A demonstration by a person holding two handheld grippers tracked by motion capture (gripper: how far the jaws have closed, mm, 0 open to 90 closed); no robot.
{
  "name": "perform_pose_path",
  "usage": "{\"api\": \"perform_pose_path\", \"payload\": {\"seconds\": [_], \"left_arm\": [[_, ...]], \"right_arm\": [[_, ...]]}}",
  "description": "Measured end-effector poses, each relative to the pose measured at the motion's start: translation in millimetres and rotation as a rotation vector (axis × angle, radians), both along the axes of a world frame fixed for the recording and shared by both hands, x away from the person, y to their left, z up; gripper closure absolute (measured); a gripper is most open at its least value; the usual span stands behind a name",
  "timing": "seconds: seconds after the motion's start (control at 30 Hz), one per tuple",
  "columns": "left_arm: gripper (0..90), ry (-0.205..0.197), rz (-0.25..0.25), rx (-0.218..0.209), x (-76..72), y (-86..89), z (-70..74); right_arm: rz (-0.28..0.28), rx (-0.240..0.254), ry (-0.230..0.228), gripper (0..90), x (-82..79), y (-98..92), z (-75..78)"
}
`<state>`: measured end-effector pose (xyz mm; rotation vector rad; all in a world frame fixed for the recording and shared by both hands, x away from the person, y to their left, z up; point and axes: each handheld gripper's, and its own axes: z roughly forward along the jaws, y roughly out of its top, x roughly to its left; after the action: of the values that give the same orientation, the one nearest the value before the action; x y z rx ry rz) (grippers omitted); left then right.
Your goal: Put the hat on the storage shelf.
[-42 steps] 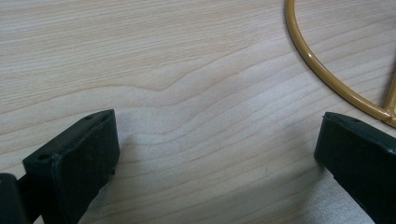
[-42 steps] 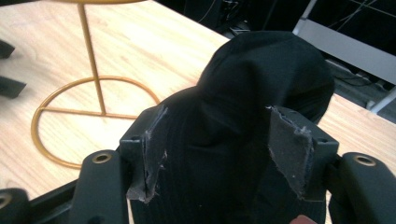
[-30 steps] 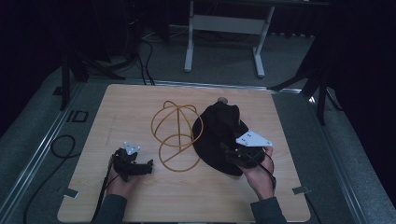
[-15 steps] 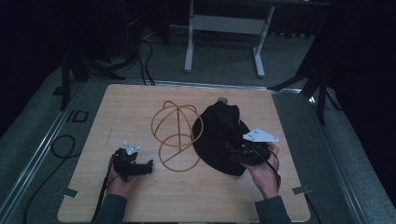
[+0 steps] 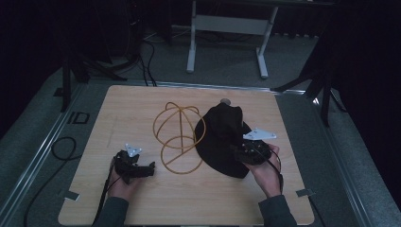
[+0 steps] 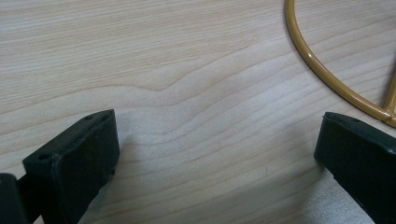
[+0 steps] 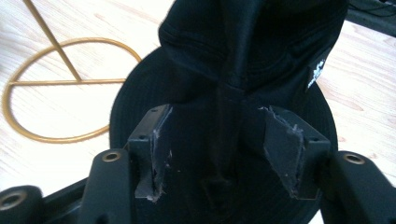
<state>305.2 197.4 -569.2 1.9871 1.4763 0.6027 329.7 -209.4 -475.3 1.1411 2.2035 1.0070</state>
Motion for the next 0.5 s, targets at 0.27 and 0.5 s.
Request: {"api": "perform_pose_path", "payload": {"seconds": [0.27,0.5], "left_arm": [[0.3,0.001,-0.001,0.0,0.0,0.1,0.1],[0.2,0.001,-0.001,-0.001,0.0,0.1,0.1]], "right_arm": [[0.012,-0.043,0.042,45.3,14.1,-1.4,-7.0],[0.033,-0.097,0.07,48.2,23.2,2.3,-8.7]]}}
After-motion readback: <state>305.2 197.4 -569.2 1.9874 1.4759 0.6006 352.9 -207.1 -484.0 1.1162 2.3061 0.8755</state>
